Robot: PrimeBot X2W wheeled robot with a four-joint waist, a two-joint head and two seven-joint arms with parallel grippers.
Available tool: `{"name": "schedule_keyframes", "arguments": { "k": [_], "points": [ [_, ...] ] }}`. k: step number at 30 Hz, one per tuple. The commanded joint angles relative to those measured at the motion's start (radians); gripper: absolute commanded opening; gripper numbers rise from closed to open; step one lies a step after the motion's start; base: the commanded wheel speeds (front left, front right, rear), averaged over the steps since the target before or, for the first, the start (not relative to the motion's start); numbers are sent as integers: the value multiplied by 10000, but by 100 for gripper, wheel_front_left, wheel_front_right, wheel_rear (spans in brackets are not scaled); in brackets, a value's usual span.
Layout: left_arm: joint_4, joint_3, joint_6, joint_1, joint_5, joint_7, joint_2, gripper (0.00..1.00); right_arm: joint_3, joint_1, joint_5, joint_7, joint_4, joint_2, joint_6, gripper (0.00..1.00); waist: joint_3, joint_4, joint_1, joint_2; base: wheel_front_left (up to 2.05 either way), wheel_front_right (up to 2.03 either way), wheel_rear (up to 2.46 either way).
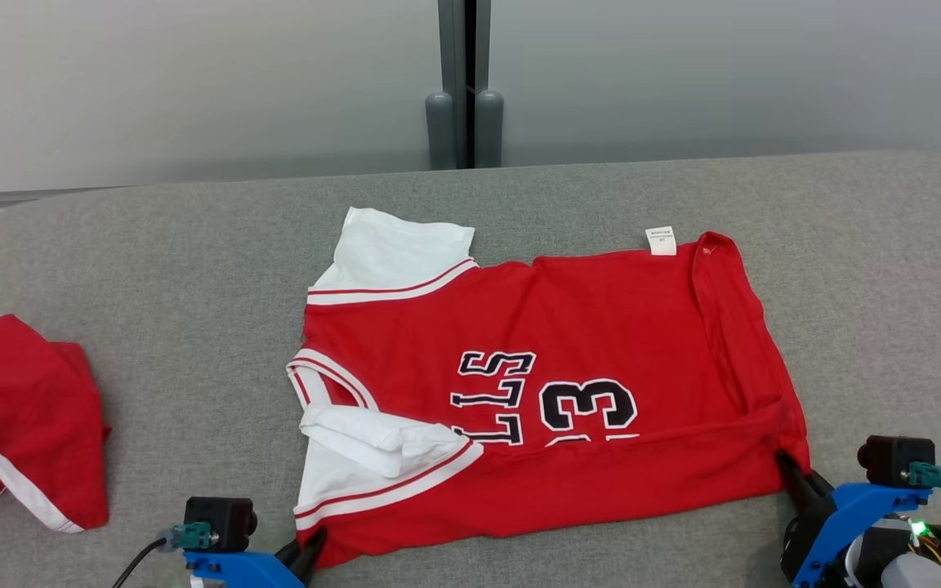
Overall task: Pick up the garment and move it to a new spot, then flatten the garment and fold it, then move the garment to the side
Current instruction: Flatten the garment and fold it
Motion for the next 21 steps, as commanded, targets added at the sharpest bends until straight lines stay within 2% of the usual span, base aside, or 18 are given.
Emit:
{"name": "schedule_keyframes", "arguments": {
  "k": [1, 7, 11, 14, 18, 21],
  "points": [
    [-114, 42, -8, 13, -47, 57, 106, 0, 40, 20, 117, 51, -101, -129, 1, 0, -14, 26, 0, 1, 0, 0, 0],
    [-1090, 30, 236, 296, -175, 686, 739, 0, 245, 510, 838, 783, -1036, -750, 1, 0, -60, 141, 0, 1, 0, 0, 0],
    [-1981, 89, 536, 595, -328, 1121, 1247, 0, 243, 1138, 1344, 1678, -1948, -1273, 0, 0, -89, 203, 0, 1, 0, 0, 0],
    [-2691, 107, 848, 941, -491, 1544, 1710, 0, -129, 1925, 1788, 2661, -2956, -1761, -7, 0, -70, 213, 0, 1, 0, 0, 0],
    [-3149, 103, 1107, 1293, -746, 1948, 2003, 0, -619, 2642, 1959, 3681, -3936, -2037, -8, 0, -9, 148, 0, 1, 0, 0, 0],
    [-3397, 94, 1220, 1476, -941, 2170, 2114, 0, -1017, 3119, 1890, 4474, -4423, -1911, -8, 0, 39, 112, 0, 1, 0, 0, 0]
  ]
}}
